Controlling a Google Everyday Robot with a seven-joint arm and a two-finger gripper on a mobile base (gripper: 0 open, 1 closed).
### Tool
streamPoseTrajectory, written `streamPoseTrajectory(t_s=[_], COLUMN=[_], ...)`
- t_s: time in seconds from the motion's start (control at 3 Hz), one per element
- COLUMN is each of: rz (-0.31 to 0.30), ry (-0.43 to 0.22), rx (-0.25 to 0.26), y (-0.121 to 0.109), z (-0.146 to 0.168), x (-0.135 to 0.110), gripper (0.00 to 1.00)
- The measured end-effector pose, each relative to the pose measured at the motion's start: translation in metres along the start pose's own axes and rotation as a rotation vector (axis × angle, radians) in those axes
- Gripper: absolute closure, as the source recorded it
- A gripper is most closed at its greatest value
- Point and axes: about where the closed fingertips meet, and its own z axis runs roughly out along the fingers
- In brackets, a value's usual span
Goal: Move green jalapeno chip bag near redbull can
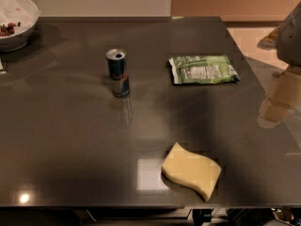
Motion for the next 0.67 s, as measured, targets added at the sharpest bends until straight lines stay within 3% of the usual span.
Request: streamPoseTrajectory(t_s=[0.67], rz=[0.029], ry=[-0.031], rx=[-0.017], y=[-0.022], z=[0.012], x=[0.001], gripper=[0.00])
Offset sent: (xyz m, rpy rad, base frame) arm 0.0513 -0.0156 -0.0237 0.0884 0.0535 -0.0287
